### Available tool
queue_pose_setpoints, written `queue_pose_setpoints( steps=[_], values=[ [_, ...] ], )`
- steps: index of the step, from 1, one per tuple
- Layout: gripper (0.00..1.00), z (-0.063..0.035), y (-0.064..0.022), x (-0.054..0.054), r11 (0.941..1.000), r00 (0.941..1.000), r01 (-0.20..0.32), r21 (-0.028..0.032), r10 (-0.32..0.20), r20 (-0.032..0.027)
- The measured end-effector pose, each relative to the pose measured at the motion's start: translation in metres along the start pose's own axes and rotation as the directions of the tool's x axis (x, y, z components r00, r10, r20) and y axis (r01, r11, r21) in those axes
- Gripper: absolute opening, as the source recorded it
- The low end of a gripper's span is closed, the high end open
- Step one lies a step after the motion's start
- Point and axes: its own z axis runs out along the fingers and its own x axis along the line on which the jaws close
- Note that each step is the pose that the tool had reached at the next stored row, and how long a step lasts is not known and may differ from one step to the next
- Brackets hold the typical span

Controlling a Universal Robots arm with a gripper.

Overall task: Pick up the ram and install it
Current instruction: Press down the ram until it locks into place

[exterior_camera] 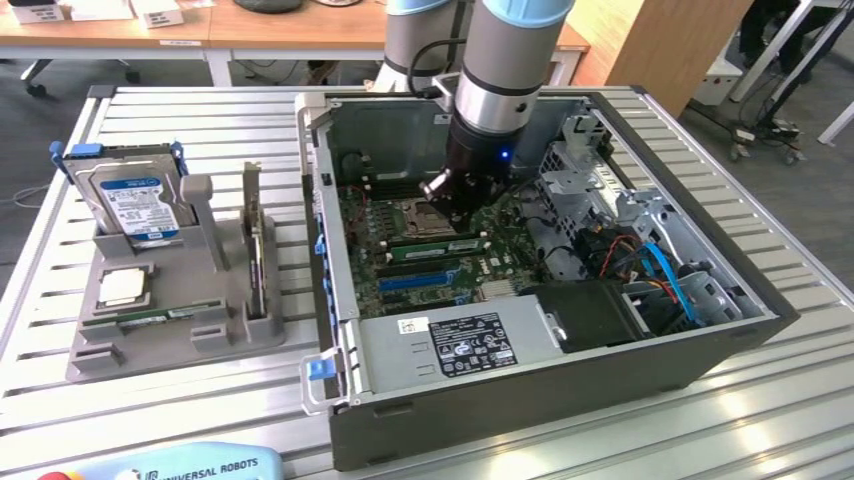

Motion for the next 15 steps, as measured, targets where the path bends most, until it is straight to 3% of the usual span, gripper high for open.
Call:
queue_pose_setpoints(
  steps=[4, 8, 12, 15],
  values=[
    [0.1, 0.0003, 0.0, 0.0, 0.9976, 0.9976, -0.069, 0.0025, 0.069, 0.0031],
    [0.1, 0.0007, 0.0, 0.0, 0.9903, 0.9903, -0.139, 0.0048, 0.139, 0.0063],
    [0.1, 0.001, -0.0001, 0.0, 0.978, 0.978, -0.208, 0.0069, 0.208, 0.0097],
    [0.1, 0.0012, -0.0001, 0.0, 0.9654, 0.9653, -0.261, 0.0083, 0.261, 0.0124]
  ],
)
